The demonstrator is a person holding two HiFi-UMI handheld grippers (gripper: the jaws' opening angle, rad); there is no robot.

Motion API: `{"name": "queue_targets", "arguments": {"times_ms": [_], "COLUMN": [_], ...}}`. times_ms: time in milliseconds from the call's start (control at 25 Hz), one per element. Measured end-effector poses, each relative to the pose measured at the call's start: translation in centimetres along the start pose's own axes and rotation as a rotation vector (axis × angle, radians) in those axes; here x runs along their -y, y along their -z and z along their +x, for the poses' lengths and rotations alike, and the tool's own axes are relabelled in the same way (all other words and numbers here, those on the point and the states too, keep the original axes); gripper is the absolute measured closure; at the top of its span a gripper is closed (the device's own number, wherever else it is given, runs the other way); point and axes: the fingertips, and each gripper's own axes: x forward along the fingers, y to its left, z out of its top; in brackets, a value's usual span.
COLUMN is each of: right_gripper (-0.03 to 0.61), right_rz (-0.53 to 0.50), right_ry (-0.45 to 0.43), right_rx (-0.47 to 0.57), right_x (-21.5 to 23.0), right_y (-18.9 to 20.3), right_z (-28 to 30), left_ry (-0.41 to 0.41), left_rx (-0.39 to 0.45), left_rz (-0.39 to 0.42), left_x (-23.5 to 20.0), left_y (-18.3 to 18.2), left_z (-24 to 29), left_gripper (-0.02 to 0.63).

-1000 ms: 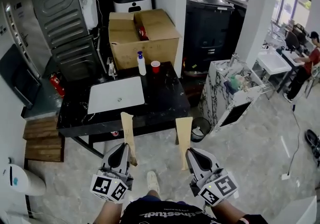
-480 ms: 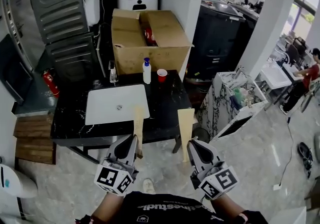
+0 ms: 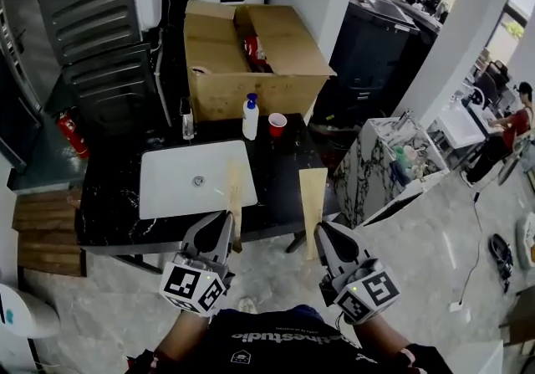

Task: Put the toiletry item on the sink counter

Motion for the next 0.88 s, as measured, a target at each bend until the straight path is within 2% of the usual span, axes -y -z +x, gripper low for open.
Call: {"name": "queue_targets", "arguments": {"times_ms": [120,360,880], "right_gripper": [0.537,0.537,0.537], "right_rz": [0.001,-0.015,0.06], "right_ry": [0.004,0.039,-0.105], "right_rx": [0.001,-0.076,-0.044], "right_x": [0.7,3.8,12.7], "right_y": [-0.2,1.8,1.0], "right_z": [0.9,1.9,9.3], "left_ry": [0.009,0.019,-0.08], "left_rx": [-0.003,-0.025,-0.071], "left_rz": [-0.019,-0.053,-0.035], "left_x": [-0.3,-1.0,-2.0], "left_y": [0.5,2.5,3.4], "left_z": [1.2,3.9,13.0], "left_gripper": [0.592,0.592,0.592]}}
